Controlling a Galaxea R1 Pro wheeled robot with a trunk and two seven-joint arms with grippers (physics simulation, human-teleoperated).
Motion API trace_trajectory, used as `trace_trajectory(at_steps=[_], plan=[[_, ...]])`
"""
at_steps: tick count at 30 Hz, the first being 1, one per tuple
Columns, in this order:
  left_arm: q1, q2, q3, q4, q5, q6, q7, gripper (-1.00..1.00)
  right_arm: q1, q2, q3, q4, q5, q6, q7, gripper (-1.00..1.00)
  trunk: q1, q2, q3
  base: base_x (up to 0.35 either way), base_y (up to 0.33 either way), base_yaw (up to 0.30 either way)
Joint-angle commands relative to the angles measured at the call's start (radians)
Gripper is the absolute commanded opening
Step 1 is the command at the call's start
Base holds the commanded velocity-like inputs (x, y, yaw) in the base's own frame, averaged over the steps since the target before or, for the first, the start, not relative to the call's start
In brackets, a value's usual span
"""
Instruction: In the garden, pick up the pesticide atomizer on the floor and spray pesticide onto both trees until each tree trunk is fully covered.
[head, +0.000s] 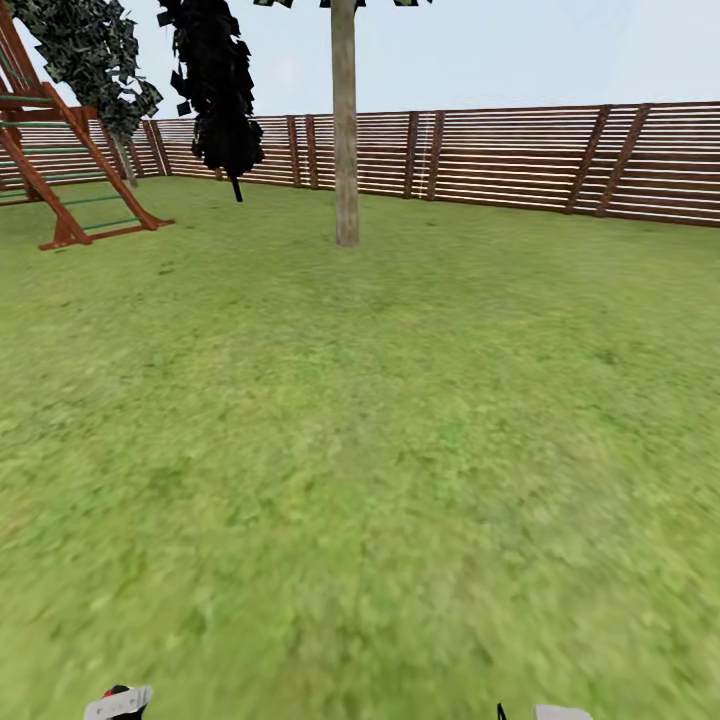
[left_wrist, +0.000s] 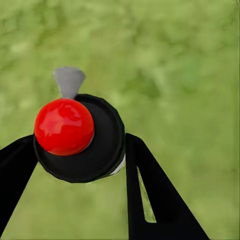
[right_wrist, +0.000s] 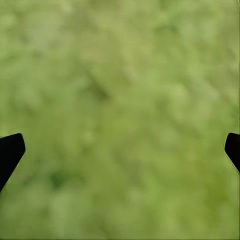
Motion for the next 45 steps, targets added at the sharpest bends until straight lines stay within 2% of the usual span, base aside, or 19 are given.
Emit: trace_trajectory(at_steps=[1, 24, 29, 33, 45], plan=[[0.000, 0.000, 0.001, 0.000, 0.000, 0.000, 0.000, -1.00, 0.000, 0.000, 0.000, 0.000, 0.000, 0.000, 0.000, 1.00, 0.000, 0.000, 0.000, 0.343, 0.000, 0.000], [0.000, 0.000, 0.001, 0.000, 0.000, 0.000, 0.000, -1.00, 0.000, 0.002, 0.000, 0.000, -0.001, 0.000, 0.000, 1.00, 0.000, 0.000, 0.000, 0.343, 0.000, 0.000], [0.000, 0.000, 0.000, 0.000, 0.000, 0.001, 0.000, -1.00, 0.000, 0.018, -0.008, -0.031, -0.004, -0.005, -0.003, 1.00, 0.000, 0.000, 0.000, 0.343, 0.000, 0.000], [0.000, -0.002, 0.000, 0.000, 0.000, 0.000, 0.000, -1.00, 0.000, 0.012, -0.006, -0.091, -0.003, -0.006, -0.002, 1.00, 0.000, 0.000, 0.000, 0.343, 0.000, 0.000], [0.000, -0.005, 0.000, 0.000, 0.000, 0.001, 0.000, -1.00, 0.000, 0.005, -0.003, -0.098, 0.002, -0.005, -0.001, 1.00, 0.000, 0.000, 0.000, 0.343, 0.000, 0.000]])
